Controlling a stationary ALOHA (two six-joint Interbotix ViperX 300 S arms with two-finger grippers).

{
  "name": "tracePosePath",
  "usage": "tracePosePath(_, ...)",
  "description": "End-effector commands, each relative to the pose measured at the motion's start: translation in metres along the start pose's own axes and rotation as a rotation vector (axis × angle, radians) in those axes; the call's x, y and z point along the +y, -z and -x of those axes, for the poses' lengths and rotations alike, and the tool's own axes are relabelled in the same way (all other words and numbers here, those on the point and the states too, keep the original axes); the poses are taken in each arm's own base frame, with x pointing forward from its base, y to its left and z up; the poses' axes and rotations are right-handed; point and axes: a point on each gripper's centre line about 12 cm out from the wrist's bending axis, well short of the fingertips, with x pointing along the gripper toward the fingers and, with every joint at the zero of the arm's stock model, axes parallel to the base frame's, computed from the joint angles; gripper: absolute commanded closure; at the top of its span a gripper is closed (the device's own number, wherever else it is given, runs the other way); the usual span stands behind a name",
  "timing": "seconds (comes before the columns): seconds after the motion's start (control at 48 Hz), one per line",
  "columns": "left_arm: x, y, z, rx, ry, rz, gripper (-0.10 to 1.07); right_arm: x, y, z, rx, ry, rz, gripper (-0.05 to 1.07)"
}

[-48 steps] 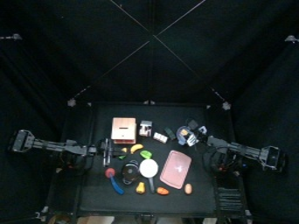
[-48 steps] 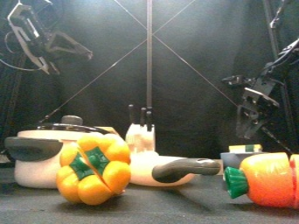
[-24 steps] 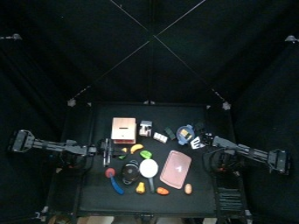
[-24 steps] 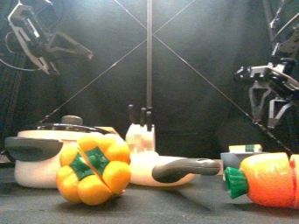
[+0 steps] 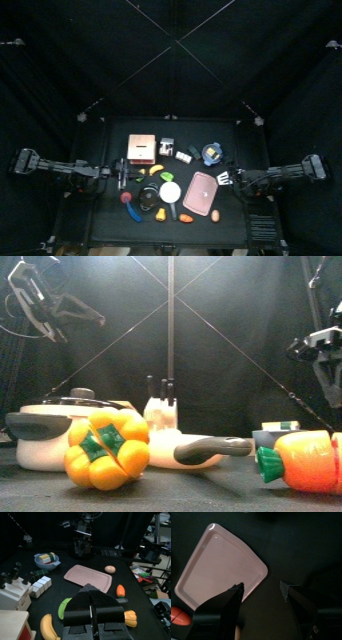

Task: Straighten plate orientation

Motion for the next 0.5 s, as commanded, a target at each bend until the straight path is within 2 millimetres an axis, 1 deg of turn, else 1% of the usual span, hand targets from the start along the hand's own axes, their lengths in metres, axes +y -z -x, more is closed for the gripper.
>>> tracePosePath(0.0,-0.001,-0.005,-0.002,-0.020,0.001,0.001,1.02,0.006,0.007,-0.004,-0.016,0.006,0.001,0.11)
tracePosePath(0.167,-0.001,-0.005,-0.002,-0.020,0.001,0.001,1.02,0.011,0.020,-0.019,-0.017,0.022,-0.036,0.16)
tracePosePath(0.375,-0.001,-0.006,-0.002,-0.021,0.001,0.004,1.02,0.015,0.032,-0.042,0.006,0.066,-0.040,0.26)
tracePosePath(0.479,-0.001,-0.006,-0.002,-0.021,0.001,0.002,1.02,0.015,0.035,-0.051,0.013,0.085,-0.030,0.27)
